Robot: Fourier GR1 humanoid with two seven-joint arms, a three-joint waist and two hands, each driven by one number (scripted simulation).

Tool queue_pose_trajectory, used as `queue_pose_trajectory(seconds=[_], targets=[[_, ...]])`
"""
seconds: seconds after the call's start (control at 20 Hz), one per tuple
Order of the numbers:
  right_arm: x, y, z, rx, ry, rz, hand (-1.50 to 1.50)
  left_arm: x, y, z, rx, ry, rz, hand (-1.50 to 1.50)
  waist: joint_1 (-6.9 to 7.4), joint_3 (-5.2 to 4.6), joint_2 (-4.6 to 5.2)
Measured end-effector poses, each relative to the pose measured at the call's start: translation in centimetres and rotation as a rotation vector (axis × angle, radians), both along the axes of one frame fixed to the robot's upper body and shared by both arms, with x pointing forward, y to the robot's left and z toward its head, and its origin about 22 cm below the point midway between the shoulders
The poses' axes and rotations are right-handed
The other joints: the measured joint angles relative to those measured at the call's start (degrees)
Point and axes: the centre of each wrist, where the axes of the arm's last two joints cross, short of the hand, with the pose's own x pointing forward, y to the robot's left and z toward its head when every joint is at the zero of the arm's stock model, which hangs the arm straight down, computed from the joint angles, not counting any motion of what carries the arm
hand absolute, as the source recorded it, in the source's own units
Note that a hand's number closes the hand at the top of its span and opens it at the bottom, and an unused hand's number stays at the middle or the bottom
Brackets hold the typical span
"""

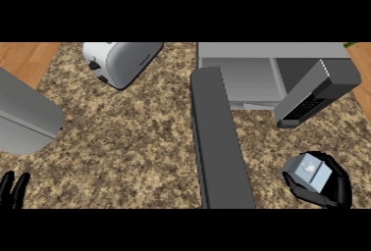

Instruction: Pick up the milk, place it into the microwave and close the microwave

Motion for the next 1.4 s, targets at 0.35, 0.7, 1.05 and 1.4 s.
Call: queue_pose_trajectory(seconds=[0.35,0.7,1.05,1.4], targets=[[3.9,-1.1,0.6,-0.008,0.0,0.129,1.5,0.0,-0.1,-0.6,-0.007,0.004,-0.018,-1.5,0.62,0.07,0.18],[6.4,0.9,2.4,0.015,-0.04,0.256,1.5,-0.3,0.5,-0.7,-0.015,0.007,-0.008,-1.5,0.19,0.01,-0.02],[7.2,3.1,6.3,-0.008,-0.087,0.355,1.5,-0.9,0.5,-0.7,-0.02,0.01,0.001,-1.5,-0.25,-0.04,-0.15],[10.8,6.9,10.0,-0.106,-0.08,0.317,1.5,-0.5,0.8,-0.8,-0.021,0.015,0.003,-1.5,0.12,-0.03,-0.02]])
